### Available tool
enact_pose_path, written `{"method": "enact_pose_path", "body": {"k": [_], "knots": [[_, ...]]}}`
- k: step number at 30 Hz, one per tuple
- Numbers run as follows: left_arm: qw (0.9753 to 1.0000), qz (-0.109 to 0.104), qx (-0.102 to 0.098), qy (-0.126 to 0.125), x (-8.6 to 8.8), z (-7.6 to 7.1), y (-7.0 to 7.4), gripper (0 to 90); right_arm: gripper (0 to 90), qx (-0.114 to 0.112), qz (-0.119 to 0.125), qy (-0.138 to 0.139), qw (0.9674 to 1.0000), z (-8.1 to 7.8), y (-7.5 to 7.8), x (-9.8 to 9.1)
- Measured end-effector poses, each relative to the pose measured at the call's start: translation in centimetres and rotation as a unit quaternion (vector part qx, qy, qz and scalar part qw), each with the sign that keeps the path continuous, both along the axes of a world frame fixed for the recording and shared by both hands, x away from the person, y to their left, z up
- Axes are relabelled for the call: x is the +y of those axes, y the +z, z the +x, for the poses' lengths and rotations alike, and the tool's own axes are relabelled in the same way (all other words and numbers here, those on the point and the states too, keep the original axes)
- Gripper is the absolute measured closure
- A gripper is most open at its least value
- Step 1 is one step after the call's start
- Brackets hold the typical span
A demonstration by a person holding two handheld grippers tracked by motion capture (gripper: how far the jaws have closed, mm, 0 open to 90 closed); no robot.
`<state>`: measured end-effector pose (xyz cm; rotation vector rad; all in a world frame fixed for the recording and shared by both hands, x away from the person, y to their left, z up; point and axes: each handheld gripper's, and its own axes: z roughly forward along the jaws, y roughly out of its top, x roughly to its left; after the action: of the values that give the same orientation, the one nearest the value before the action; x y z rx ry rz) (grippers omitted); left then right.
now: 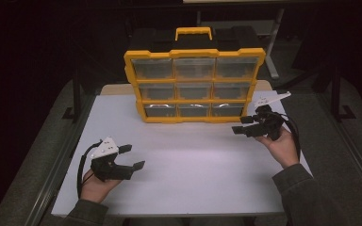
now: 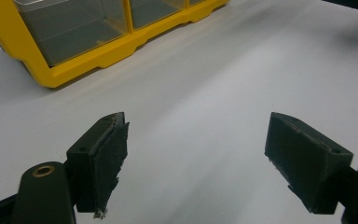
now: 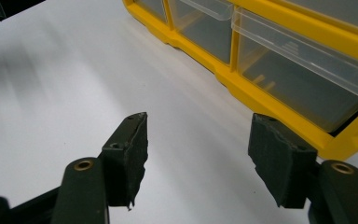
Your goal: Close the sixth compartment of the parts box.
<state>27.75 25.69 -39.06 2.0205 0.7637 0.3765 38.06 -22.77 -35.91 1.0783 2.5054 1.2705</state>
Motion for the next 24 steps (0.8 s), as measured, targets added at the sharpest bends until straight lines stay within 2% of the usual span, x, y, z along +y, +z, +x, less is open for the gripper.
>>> {"method": "enact_pose_path", "body": {"k": [8, 11, 20, 24], "knots": [[1.0000, 0.004, 0.002, 0.000, -0.1, 0.0, 0.0, 20.6, 31.4, -0.004, 0.000, -0.008, 1.0000, -0.9, -0.3, -0.3], [1.0000, -0.003, -0.002, 0.000, -0.1, 0.0, -0.2, 20.5, 29.7, -0.007, 0.003, -0.012, 0.9999, -1.3, -0.6, -0.8], [1.0000, -0.002, -0.002, 0.002, -0.1, 0.0, -0.2, 20.5, 26.4, -0.006, 0.002, -0.022, 0.9997, -2.1, -1.5, -1.5], [1.0000, -0.005, 0.005, 0.005, -0.2, -0.1, -0.4, 20.4, 24.6, -0.004, 0.003, -0.028, 0.9996, -2.4, -1.9, -1.8]]}}
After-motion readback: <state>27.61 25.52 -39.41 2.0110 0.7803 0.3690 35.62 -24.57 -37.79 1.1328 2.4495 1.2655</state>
